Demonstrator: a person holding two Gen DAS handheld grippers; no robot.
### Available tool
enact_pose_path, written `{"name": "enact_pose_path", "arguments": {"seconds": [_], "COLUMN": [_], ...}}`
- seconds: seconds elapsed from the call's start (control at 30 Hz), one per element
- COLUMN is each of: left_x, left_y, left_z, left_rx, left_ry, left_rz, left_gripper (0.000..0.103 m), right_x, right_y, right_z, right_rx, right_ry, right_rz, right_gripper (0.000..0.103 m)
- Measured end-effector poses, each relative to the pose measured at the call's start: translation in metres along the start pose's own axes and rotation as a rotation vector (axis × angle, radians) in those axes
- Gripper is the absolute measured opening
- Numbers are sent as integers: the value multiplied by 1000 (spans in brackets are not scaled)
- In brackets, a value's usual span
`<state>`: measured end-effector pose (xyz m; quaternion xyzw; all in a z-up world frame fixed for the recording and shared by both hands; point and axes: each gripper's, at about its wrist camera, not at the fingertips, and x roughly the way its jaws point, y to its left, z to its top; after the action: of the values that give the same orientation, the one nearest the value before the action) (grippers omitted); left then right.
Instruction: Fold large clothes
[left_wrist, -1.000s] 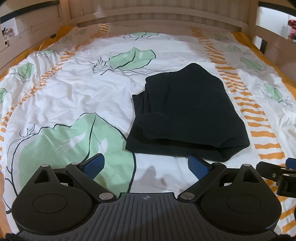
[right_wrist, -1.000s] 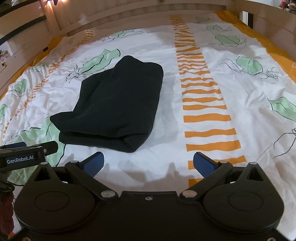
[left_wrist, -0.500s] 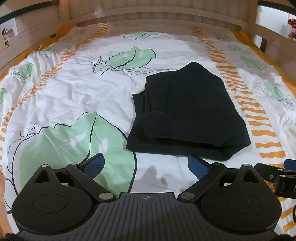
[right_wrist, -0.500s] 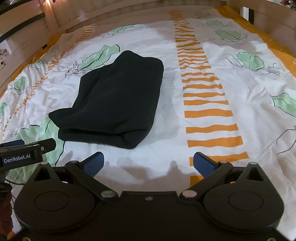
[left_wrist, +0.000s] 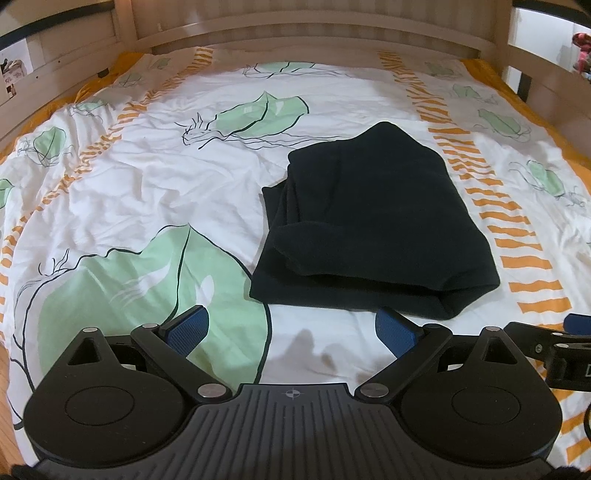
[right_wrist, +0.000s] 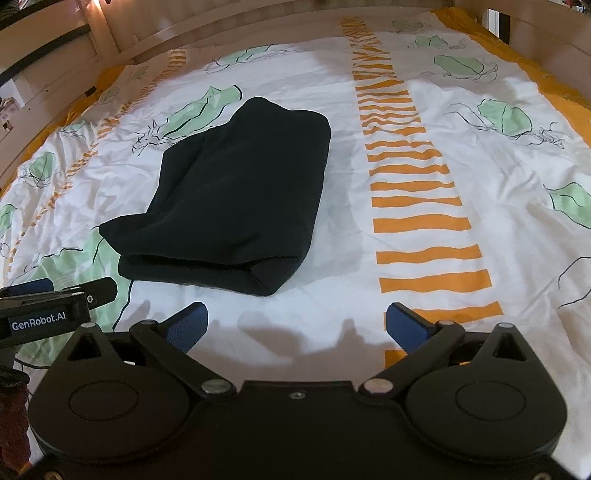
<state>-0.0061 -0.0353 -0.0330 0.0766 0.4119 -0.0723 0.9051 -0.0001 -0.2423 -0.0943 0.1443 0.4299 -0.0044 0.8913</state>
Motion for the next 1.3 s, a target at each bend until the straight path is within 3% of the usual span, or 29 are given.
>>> {"name": "enact_pose_path", "arguments": {"seconds": [1.3], "left_x": [10], "left_y": [3], "left_z": [1], "left_rx": [10], "left_ry": [15], "left_rz": [-4], "left_gripper": [98], "right_x": [9], "right_y": [0], "right_z": [0], "right_rx": [18], "right_ry": [35], "right_rz": [13], "right_gripper": [102]}}
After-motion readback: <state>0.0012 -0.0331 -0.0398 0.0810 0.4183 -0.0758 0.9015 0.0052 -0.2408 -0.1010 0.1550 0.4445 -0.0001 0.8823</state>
